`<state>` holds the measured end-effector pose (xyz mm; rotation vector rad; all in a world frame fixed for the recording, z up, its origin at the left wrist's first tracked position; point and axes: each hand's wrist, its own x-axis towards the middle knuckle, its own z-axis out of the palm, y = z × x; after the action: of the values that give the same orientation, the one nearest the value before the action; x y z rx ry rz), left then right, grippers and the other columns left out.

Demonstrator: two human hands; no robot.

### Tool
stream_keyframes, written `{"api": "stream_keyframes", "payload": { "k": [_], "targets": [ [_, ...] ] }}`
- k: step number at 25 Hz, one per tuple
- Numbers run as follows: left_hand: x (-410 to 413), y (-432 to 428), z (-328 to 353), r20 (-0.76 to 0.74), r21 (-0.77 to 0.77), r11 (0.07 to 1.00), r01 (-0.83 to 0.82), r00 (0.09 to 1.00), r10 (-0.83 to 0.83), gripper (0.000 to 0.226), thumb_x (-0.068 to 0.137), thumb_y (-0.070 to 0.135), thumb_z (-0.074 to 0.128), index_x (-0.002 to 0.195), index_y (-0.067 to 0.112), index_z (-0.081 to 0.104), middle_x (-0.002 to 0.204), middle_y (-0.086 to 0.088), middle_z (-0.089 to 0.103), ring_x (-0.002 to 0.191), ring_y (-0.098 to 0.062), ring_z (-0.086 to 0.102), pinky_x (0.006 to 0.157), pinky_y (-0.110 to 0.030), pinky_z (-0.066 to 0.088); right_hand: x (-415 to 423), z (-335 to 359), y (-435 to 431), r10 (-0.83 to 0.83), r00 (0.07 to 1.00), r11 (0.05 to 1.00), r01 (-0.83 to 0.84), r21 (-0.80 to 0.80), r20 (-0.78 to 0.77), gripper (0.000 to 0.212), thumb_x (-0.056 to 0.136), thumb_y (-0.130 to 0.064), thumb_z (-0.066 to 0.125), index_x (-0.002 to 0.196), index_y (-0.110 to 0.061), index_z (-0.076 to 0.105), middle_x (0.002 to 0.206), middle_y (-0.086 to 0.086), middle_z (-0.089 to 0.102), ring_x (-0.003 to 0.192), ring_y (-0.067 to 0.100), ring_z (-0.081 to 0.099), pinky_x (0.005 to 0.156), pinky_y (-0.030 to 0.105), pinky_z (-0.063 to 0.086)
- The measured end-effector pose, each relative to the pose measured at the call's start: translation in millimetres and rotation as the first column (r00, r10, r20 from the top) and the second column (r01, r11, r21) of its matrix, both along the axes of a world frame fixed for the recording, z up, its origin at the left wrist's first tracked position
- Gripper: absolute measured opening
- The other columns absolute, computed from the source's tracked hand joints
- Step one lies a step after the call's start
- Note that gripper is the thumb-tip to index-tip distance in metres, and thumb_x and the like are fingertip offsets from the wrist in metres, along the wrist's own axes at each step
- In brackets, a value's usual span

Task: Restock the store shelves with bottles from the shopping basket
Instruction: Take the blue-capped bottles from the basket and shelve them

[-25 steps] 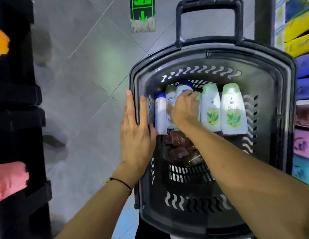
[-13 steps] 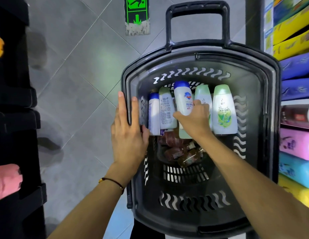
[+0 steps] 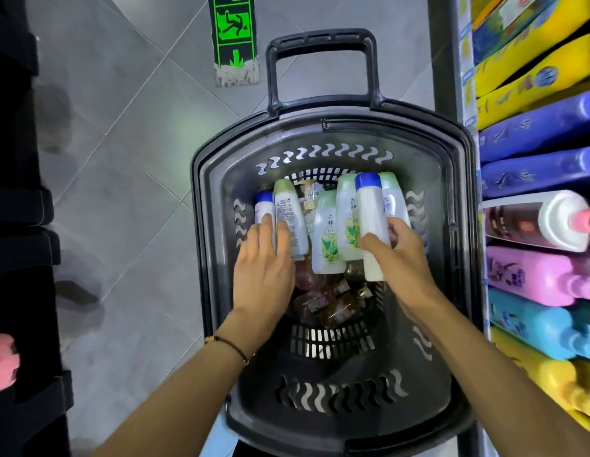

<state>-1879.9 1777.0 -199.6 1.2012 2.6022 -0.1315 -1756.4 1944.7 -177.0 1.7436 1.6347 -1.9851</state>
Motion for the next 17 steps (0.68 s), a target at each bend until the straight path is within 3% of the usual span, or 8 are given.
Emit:
{"api": "stream_keyframes", "payload": {
  "k": [4,9,13,15,17],
  "targets": [
    [-1,27,-49,0.007,-0.301,0.949,-0.095,0.995,0.102,0.070,0.100,0.026,0.042,0.151,-0.014,0.015,0.148,-0.035,0.036,0.129,-0.048,0.045,0.106,-0.052,0.042,8,-6,6,-0.171,0.969,0.966,0.130,-0.222,-0.176,0.052,0.075,-0.021,0.062,0.127,-0.020,0.059,0.105,0.011,0.069,0.078,0.013,0.069,0.060,0.033,0.051],
    [-6,43,-84,-0.005,-0.363,0.910,-0.200,0.977,0.212,0.070,0.090,0.011,0.034,0.151,-0.016,0.012,0.138,-0.038,0.044,0.117,-0.046,0.051,0.099,-0.049,0.041,15,-12,8,-0.278,0.909,0.903,0.138,-0.407,-0.309,0.055,0.073,-0.018,0.059,0.127,-0.005,0.055,0.097,0.020,0.057,0.066,0.033,0.055,0.059,0.044,0.043],
    [-13,42,-90,0.006,-0.379,0.901,-0.213,0.972,0.233,0.073,0.084,0.012,0.028,0.149,-0.018,0.017,0.140,-0.030,0.046,0.107,-0.037,0.052,0.091,-0.042,0.040,15,-6,10,-0.244,0.927,0.922,0.131,-0.363,-0.285,0.050,0.077,-0.014,0.060,0.126,-0.009,0.057,0.096,0.018,0.061,0.063,0.032,0.054,0.057,0.044,0.044],
    [-13,42,-81,0.007,-0.356,0.905,-0.232,0.968,0.250,0.077,0.090,0.018,0.046,0.151,-0.016,0.015,0.143,-0.029,0.043,0.110,-0.037,0.050,0.095,-0.042,0.038,14,4,10,-0.198,0.943,0.945,0.112,-0.308,-0.266,0.048,0.078,-0.015,0.065,0.125,-0.012,0.059,0.095,0.014,0.063,0.064,0.031,0.058,0.056,0.042,0.048],
    [-13,43,-63,0.118,-0.259,0.899,-0.352,0.912,0.392,0.085,0.095,0.024,0.059,0.155,-0.010,0.010,0.139,-0.028,0.045,0.115,-0.038,0.048,0.102,-0.044,0.035,11,19,10,-0.133,0.957,0.968,0.070,-0.240,-0.258,0.042,0.080,-0.014,0.071,0.121,-0.013,0.062,0.096,0.012,0.064,0.064,0.029,0.062,0.057,0.040,0.051]
  ]
}}
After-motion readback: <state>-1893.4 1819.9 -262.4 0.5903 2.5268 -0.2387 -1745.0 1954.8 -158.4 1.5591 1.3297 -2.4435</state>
